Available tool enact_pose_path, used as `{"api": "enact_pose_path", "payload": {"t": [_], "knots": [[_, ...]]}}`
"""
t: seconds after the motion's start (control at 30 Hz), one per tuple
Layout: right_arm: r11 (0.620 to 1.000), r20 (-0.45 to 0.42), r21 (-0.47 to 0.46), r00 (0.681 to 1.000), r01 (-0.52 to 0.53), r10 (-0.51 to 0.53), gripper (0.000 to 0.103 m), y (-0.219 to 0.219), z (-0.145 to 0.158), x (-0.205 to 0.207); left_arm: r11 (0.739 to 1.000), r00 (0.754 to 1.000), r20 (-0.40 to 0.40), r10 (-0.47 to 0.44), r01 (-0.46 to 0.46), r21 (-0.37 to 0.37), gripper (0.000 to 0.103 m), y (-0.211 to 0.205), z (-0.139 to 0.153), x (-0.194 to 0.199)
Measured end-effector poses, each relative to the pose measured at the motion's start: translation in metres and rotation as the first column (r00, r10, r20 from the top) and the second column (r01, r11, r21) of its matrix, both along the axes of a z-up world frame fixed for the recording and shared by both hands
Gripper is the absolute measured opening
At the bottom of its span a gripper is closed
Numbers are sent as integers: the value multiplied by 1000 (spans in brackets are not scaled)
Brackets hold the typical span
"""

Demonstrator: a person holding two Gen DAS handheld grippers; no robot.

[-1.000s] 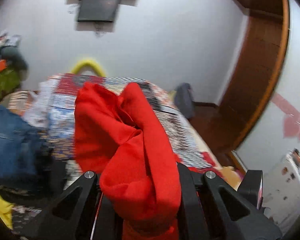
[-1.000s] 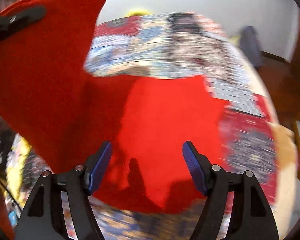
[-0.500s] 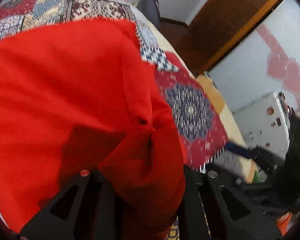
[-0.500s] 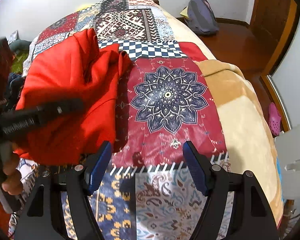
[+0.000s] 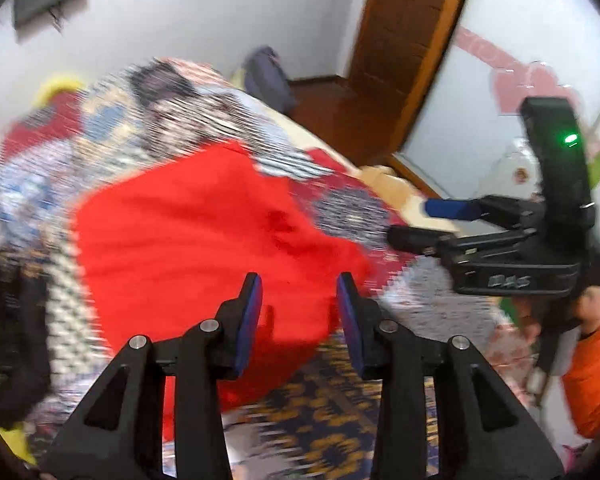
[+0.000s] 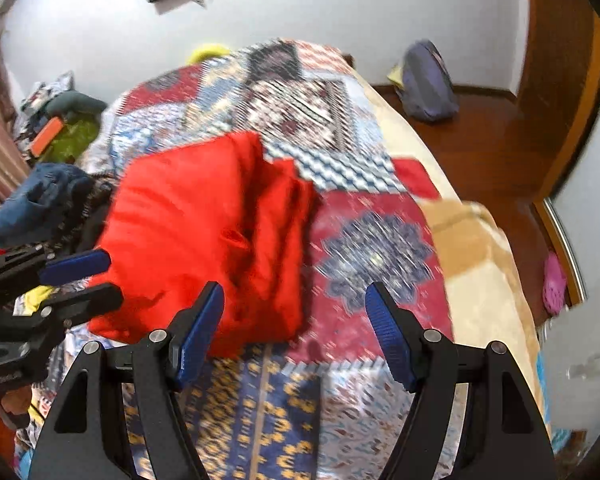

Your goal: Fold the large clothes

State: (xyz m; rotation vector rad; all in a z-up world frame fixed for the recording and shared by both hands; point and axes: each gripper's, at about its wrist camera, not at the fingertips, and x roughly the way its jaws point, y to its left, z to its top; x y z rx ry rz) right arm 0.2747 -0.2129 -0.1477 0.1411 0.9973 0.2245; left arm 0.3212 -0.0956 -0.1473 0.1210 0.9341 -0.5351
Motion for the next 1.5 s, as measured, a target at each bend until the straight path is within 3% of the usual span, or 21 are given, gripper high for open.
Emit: {"api": "enact_pose_path", "payload": {"t": [0.1, 0.2, 0.4, 0.53, 0.63, 0.77, 1.07, 1.17, 1.3, 1.5], "knots": [[999, 33, -3, 998, -48, 48, 70, 23, 7, 9, 991, 994, 69, 82, -89, 96, 41, 26, 3, 6], [996, 35, -3, 996, -84, 84, 72, 43, 3, 19, 980, 987, 51, 153, -158, 124, 48, 55, -11, 23], [991, -75, 9, 989, -130, 131, 72, 70, -40, 34, 963, 971, -79, 225, -209, 169, 48, 92, -62, 30], [990, -156, -52, 980, -129, 120, 72, 64, -75, 30, 947, 964, -50, 261, -245, 205, 64, 97, -78, 18], [987, -170, -106, 980, -120, 101, 78, 52, -89, 20, 945, 961, -38, 272, -260, 199, 66, 102, -77, 7], [990, -161, -92, 982, -110, 94, 79, 36, -90, 5, 943, 957, -50, 286, -272, 194, 68, 112, -78, -6], [989, -118, -105, 988, -108, 96, 79, 26, -65, -6, 906, 939, -33, 341, -319, 279, 68, 142, -75, -23], [988, -84, -110, 991, -113, 104, 79, 26, -55, 0, 900, 932, -13, 361, -345, 264, 68, 152, -63, -16], [995, -59, -32, 994, -93, 91, 79, 25, -44, 17, 903, 923, -6, 385, -376, 208, 68, 157, -48, 0], [986, -116, 148, 989, -79, 96, 79, 31, -56, 55, 928, 922, -113, 371, -372, 15, 68, 159, -49, 38]]}}
